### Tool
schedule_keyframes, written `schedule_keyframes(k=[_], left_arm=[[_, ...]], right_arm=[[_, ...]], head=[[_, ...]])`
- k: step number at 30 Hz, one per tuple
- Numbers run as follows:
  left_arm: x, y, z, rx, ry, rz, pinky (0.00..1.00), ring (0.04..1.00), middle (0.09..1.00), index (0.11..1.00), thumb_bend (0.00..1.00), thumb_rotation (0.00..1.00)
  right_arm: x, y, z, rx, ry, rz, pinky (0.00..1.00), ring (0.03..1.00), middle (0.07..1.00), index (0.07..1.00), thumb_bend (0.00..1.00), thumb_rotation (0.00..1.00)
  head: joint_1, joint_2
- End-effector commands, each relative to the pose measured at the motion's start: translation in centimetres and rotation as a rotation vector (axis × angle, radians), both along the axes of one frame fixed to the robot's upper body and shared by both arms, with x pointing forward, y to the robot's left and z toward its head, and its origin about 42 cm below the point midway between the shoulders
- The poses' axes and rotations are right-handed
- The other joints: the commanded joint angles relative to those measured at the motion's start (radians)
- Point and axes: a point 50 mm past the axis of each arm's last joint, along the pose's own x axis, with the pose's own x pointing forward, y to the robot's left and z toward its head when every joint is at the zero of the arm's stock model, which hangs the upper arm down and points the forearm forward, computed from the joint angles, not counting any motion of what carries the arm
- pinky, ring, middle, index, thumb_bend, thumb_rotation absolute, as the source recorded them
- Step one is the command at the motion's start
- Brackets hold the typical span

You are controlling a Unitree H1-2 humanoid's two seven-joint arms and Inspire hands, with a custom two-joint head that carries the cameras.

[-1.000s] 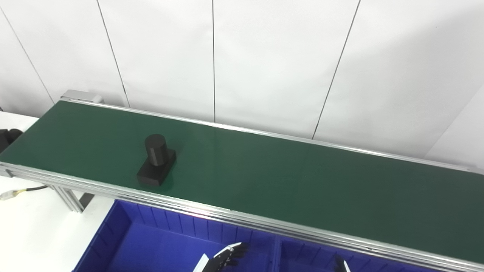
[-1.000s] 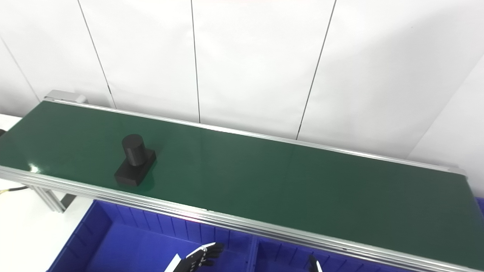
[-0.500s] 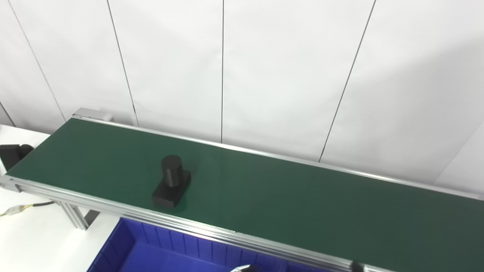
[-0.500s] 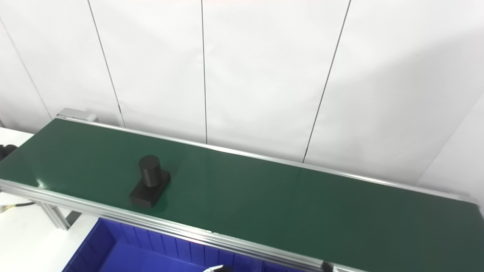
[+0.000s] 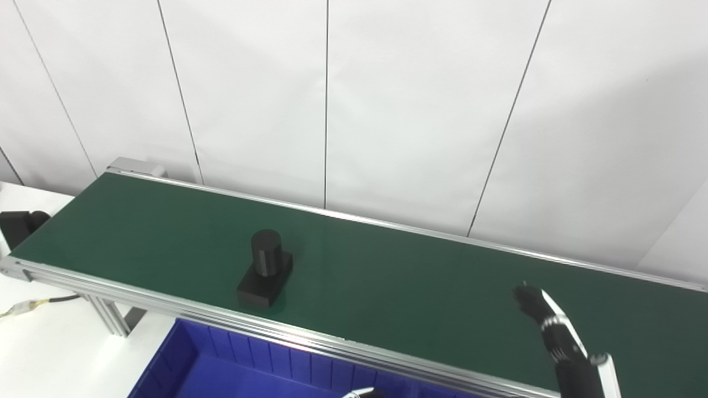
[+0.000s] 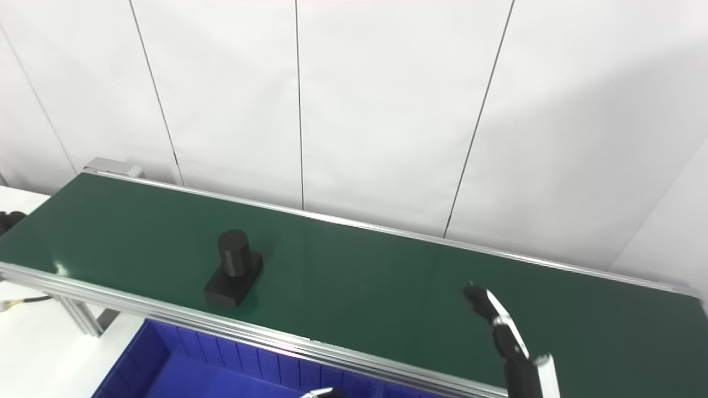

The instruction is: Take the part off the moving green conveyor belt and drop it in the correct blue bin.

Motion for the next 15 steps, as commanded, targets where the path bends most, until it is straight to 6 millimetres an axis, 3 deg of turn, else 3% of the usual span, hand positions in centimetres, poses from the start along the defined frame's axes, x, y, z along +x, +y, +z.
schedule_keyframes(k=[1, 10, 15], left_arm=[[0.5, -0.4, 1.2, -0.049, -0.051, 0.001, 0.73, 0.801, 0.821, 0.789, 0.86, 0.67], [0.6, -0.3, 1.3, -0.039, -0.06, -0.002, 0.72, 0.802, 0.823, 0.785, 0.85, 0.68], [0.5, 0.1, 1.1, -0.045, -0.043, -0.001, 0.73, 0.801, 0.819, 0.78, 0.88, 0.69]], right_arm=[[1.2, 0.7, 2.3, -0.02, -0.067, 0.025, 0.82, 0.843, 0.857, 0.878, 0.88, 0.75], [5.9, 3.1, 4.1, -0.204, 0.025, 0.075, 0.77, 0.835, 0.863, 0.894, 0.8, 0.68], [8.9, 5.2, 4.1, -0.265, 0.116, 0.095, 0.76, 0.838, 0.868, 0.898, 0.79, 0.58]], head=[[-0.004, 0.002], [-0.013, -0.001], [-0.053, 0.0]])
